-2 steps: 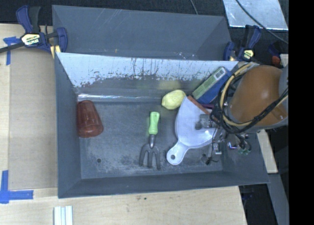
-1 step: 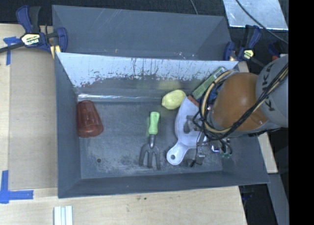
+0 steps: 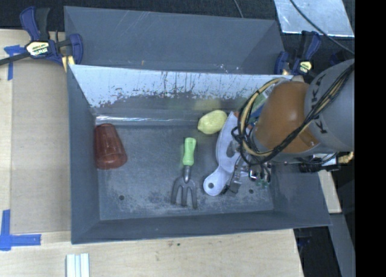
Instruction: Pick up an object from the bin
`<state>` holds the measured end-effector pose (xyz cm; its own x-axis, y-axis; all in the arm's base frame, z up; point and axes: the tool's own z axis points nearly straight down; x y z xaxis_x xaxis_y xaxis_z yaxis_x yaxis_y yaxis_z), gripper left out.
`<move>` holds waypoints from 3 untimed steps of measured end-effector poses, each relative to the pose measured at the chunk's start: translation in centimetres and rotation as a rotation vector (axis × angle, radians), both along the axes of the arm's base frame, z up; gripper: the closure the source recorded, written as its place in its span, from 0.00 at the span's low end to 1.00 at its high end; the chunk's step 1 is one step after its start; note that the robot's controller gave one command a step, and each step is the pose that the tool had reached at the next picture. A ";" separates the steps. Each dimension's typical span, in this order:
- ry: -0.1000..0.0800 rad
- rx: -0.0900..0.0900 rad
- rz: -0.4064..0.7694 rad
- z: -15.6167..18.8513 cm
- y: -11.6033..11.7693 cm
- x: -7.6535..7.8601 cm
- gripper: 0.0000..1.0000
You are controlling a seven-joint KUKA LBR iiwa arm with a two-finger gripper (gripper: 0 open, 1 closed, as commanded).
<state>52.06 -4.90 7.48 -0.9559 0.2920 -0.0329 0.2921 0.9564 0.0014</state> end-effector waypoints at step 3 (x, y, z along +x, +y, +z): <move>0.003 -0.007 0.243 -0.4 4.6 -1.3 0.00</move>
Offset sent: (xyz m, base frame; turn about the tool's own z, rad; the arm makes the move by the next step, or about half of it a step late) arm -0.0069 0.0213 -0.0048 -0.0213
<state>50.77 -0.31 7.05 -0.9981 0.0534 -0.0310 0.0536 0.9985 -0.0058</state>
